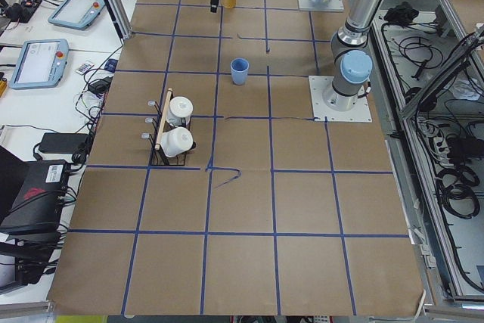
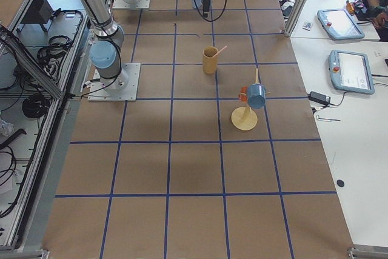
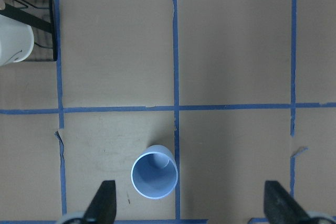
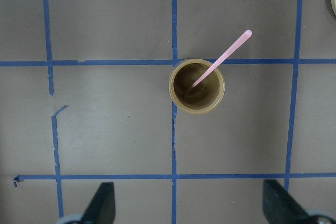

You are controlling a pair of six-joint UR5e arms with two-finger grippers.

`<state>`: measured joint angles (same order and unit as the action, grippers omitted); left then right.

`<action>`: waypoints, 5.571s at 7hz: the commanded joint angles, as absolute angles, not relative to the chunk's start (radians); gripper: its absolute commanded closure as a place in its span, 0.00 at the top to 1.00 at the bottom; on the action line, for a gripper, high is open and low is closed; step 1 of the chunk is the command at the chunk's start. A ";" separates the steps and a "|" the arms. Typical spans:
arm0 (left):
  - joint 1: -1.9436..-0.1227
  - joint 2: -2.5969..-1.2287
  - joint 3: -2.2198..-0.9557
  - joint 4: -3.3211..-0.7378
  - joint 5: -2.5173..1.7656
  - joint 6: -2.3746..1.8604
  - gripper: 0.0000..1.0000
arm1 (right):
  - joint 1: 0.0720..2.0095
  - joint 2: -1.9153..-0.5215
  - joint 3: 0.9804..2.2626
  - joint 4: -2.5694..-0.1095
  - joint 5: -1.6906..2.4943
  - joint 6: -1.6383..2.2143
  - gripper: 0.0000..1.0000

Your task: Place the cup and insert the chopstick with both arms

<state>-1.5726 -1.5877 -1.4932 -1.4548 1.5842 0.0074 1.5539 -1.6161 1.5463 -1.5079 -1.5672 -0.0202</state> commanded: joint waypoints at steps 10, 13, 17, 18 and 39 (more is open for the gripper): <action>-1.585 -1.589 -1.488 -1.536 1.569 0.006 1.00 | 1.555 -1.606 1.551 -1.512 -1.571 -0.017 1.00; -1.585 -1.568 -1.490 -1.548 1.520 -0.003 1.00 | 1.551 -1.605 1.551 -1.499 -1.575 -0.015 1.00; -1.568 -1.580 -1.502 -1.569 1.528 0.021 1.00 | 1.514 -1.547 1.581 -1.616 -1.571 0.231 1.00; -1.557 -1.582 -1.528 -1.566 1.532 0.119 1.00 | 1.508 -1.492 1.639 -1.744 -1.577 0.238 1.00; -1.885 -1.802 -1.875 -0.984 1.537 -0.274 0.00 | 1.465 -1.411 1.790 -2.083 -1.643 0.373 0.12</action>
<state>-1.8168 -1.7486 -1.8959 -1.0389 1.5336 -0.2054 1.4649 -1.4113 1.7906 -2.0863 -1.6446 0.3774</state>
